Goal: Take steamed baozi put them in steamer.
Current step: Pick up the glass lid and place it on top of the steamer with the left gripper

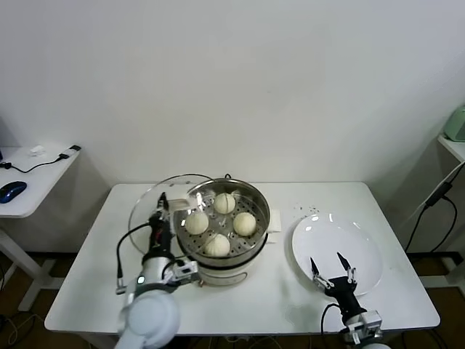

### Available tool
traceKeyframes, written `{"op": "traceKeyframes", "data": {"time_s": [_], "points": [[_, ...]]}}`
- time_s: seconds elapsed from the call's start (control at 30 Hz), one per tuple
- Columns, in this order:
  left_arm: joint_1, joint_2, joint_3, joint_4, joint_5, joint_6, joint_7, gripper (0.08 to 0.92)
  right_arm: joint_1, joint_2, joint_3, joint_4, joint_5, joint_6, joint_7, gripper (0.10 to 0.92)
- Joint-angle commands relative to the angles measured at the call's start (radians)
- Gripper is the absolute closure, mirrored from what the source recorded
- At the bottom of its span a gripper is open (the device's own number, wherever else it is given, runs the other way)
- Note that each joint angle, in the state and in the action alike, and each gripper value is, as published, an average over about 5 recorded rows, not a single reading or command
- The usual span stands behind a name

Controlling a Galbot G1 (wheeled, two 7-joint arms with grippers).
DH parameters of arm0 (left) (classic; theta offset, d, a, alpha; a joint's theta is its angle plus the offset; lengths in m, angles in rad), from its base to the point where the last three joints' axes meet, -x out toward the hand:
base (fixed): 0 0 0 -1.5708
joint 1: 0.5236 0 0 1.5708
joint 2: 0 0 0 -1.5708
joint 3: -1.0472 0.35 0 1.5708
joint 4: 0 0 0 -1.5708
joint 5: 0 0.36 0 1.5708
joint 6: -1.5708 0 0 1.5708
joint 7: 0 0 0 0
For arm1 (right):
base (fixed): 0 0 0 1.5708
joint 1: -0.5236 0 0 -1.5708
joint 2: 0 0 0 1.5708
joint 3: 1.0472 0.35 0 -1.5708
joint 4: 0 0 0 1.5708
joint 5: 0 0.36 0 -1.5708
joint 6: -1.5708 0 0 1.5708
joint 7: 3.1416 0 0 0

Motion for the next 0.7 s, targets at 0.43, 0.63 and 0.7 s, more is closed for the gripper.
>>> {"op": "traceKeyframes", "data": {"time_s": [0.43, 0.63, 0.7], "points": [[-0.136, -0.217, 0.262, 0.191, 0.216, 0.085, 0.042, 0.861, -0.011, 0.010, 0.014, -0.042, 0.024, 0.081, 0.024, 0.203], [-0.157, -0.215, 0.254, 0.241, 0.220, 0.082, 0.018, 0.861, -0.013, 0.014, 0.020, -0.046, 0.024, 0.094, 0.034, 0.203], [-0.158, -0.216, 0.251, 0.252, 0.226, 0.080, 0.012, 0.861, -0.011, 0.016, 0.021, -0.046, 0.023, 0.099, 0.040, 0.203]]}}
